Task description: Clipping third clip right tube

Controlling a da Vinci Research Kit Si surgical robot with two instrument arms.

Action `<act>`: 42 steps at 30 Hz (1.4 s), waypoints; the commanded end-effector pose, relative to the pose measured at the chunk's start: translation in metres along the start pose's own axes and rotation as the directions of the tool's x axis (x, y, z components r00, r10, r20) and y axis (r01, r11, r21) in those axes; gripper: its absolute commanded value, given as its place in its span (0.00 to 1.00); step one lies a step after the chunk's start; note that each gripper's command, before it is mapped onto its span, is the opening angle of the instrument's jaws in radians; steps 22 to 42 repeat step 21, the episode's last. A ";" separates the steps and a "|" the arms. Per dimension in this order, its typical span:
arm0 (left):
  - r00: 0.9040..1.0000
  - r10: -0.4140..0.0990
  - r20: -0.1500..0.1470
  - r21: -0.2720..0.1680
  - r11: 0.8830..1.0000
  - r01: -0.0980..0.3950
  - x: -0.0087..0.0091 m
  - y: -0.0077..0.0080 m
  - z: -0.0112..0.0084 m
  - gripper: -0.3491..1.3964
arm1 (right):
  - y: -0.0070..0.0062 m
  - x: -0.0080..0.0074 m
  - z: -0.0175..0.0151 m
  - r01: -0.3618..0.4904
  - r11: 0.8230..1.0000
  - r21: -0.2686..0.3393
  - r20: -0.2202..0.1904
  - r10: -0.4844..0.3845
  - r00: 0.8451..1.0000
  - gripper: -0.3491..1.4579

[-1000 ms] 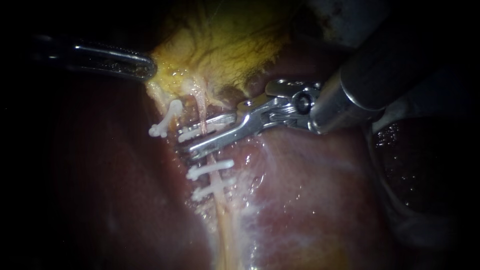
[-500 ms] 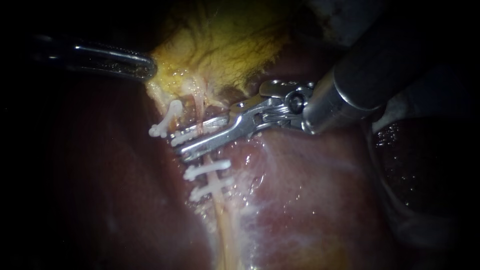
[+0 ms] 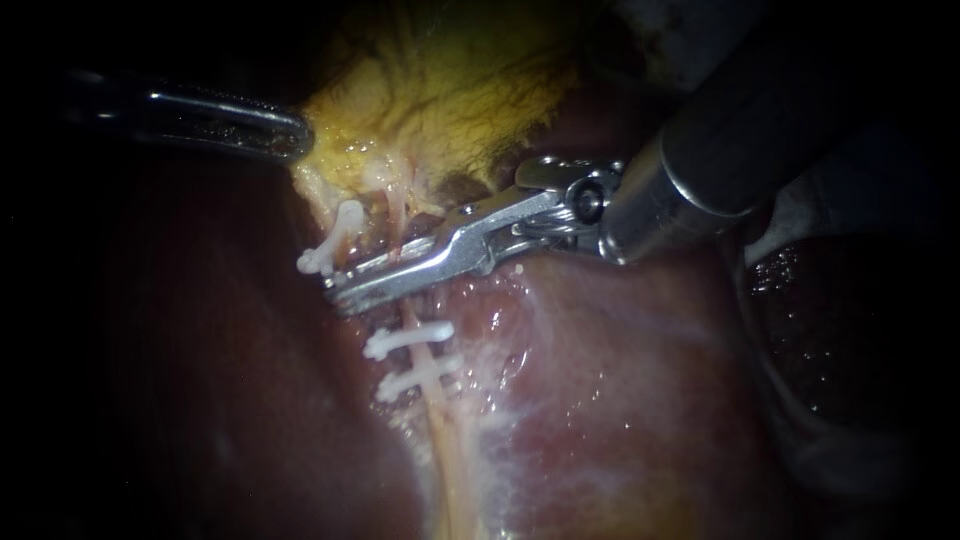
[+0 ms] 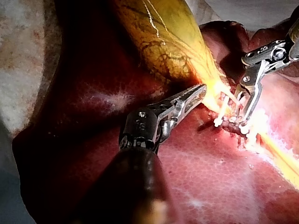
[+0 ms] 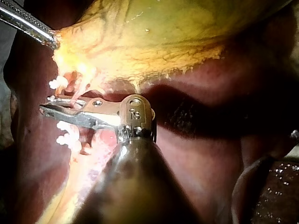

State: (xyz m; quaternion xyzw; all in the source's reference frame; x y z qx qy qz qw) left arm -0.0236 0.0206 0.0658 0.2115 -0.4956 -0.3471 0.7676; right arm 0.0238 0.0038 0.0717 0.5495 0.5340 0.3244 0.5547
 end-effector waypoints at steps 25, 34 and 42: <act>1.000 0.000 0.000 -0.001 1.000 0.000 -0.0001 0.0000 0.0000 0.00 | 0.0001 -0.0002 -0.0001 -0.045 0.999 -0.004 0.009 0.045 0.999 0.00; 1.000 0.000 0.000 -0.001 1.000 0.000 -0.0001 0.0000 0.0000 0.00 | 0.0001 -0.0002 -0.0001 -0.045 0.999 -0.004 0.009 0.045 0.999 0.00; 1.000 0.000 0.000 -0.001 1.000 0.000 -0.0001 0.0000 0.0000 0.00 | 0.0001 -0.0002 -0.0001 -0.045 0.999 -0.004 0.009 0.045 0.999 0.00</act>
